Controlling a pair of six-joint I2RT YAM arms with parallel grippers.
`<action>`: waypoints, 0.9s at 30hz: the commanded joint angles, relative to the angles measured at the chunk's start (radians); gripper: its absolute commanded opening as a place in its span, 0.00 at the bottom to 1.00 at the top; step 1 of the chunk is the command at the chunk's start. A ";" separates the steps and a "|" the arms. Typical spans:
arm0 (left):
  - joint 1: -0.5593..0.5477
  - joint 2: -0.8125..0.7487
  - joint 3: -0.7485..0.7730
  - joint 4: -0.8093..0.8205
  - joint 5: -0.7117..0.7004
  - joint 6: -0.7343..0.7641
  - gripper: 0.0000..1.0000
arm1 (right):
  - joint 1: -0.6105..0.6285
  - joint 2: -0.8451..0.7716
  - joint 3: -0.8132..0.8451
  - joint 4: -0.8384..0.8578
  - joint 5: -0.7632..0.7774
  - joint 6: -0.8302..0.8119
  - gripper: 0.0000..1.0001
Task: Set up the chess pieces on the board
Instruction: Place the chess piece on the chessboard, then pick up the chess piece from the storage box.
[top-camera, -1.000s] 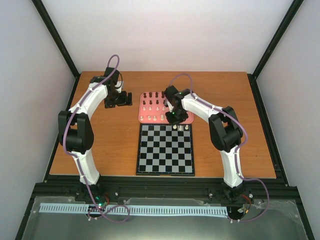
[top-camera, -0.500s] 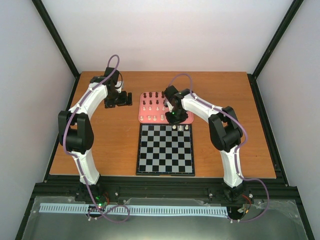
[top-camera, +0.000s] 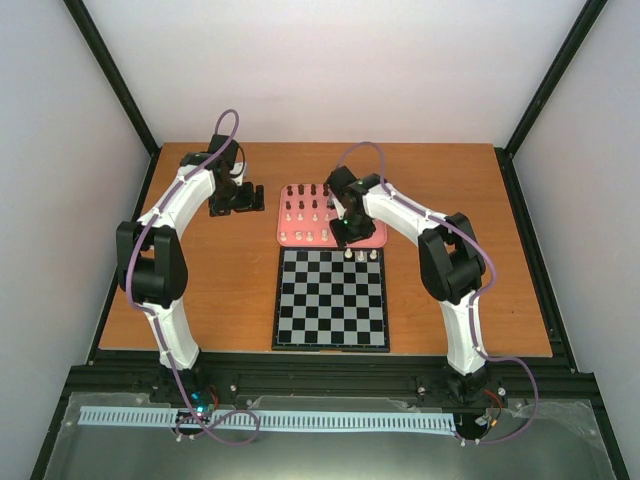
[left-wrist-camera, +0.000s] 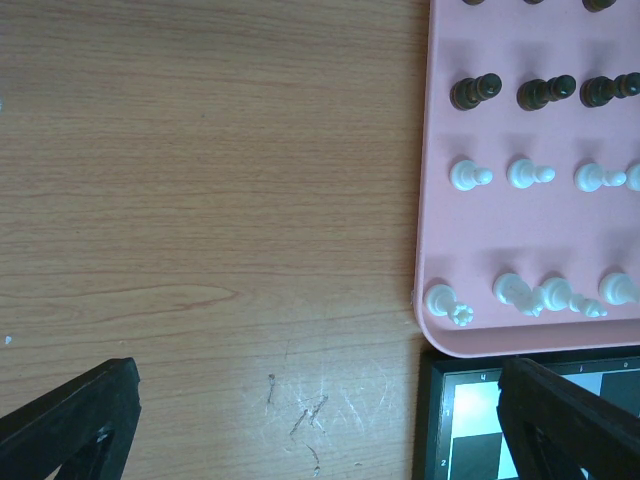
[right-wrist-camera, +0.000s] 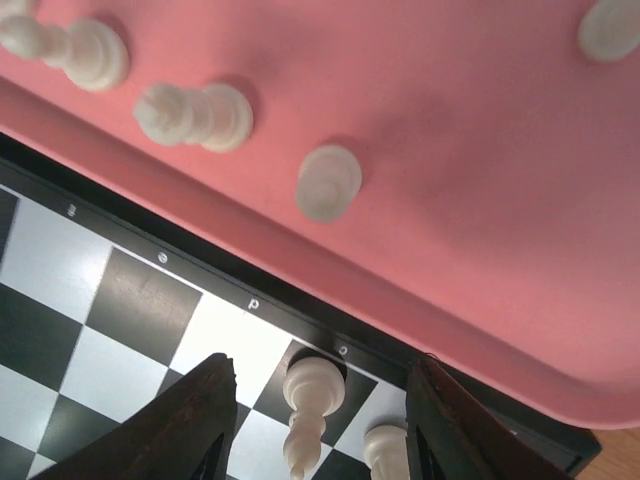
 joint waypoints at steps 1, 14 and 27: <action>0.000 -0.024 0.002 0.003 0.009 -0.003 1.00 | 0.008 -0.036 0.070 -0.011 0.031 0.008 0.48; 0.001 -0.025 0.005 0.001 0.010 -0.003 1.00 | -0.011 0.110 0.222 -0.033 -0.010 0.026 0.48; 0.001 -0.012 0.013 0.002 0.017 -0.005 1.00 | -0.016 0.182 0.255 -0.037 -0.005 0.035 0.45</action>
